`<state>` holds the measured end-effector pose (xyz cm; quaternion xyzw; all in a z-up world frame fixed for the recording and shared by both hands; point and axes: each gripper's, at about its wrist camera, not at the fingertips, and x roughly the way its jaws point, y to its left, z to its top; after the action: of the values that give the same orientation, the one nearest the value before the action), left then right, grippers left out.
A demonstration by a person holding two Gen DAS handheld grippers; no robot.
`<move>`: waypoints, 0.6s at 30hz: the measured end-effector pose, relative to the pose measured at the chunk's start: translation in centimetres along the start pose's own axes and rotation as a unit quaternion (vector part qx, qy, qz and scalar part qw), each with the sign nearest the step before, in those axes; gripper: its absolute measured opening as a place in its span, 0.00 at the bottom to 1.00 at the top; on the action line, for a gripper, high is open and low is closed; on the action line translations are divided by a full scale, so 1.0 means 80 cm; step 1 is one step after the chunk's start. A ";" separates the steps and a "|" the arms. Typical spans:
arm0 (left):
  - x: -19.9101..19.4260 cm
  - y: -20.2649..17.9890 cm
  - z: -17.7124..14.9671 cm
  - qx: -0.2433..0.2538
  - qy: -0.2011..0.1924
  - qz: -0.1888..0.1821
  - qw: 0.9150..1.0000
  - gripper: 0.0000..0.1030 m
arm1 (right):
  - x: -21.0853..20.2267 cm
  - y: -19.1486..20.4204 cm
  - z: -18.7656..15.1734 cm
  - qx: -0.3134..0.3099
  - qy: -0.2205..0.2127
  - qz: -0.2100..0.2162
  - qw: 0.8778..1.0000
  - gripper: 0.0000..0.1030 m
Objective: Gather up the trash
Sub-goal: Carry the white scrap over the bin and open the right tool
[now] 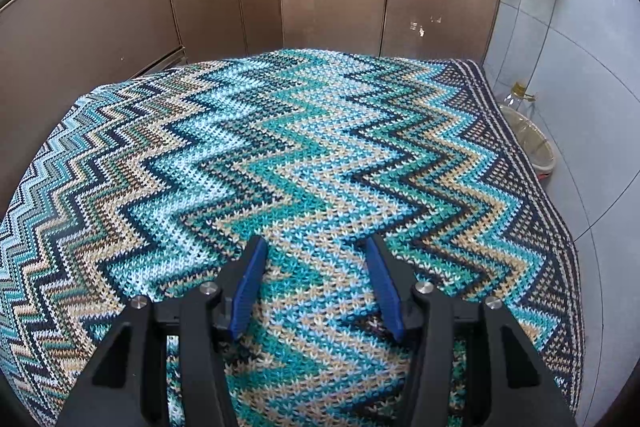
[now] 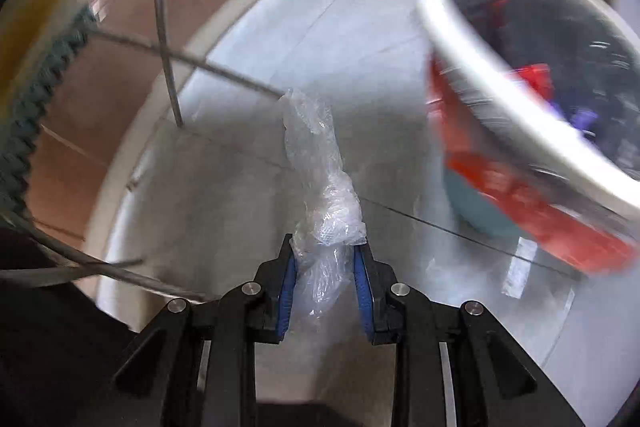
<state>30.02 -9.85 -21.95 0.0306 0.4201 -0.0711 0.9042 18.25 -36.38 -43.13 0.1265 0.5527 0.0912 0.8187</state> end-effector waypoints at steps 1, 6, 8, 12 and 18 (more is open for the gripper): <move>-0.001 -0.001 0.000 0.000 0.000 0.001 1.000 0.48 | -0.026 -0.003 -0.004 0.007 -0.015 -0.002 1.000 0.26; -0.003 -0.003 -0.001 0.000 -0.002 0.006 1.000 0.48 | -0.149 -0.022 0.003 0.032 -0.103 -0.030 0.994 0.26; -0.006 -0.004 -0.002 -0.001 -0.004 0.007 1.000 0.48 | -0.168 -0.027 0.027 0.033 -0.126 -0.050 0.990 0.27; -0.013 -0.005 -0.004 -0.003 -0.012 0.013 1.000 0.48 | -0.189 -0.039 0.072 0.040 -0.151 -0.088 0.984 0.41; -0.039 -0.009 -0.010 0.006 -0.038 0.032 0.999 0.49 | -0.216 -0.044 0.116 0.050 -0.175 -0.143 0.973 0.60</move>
<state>27.30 -10.18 -20.06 0.0469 0.3838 -0.0459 0.9211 20.43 -45.69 -25.64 0.1007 0.4170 -0.0780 0.8999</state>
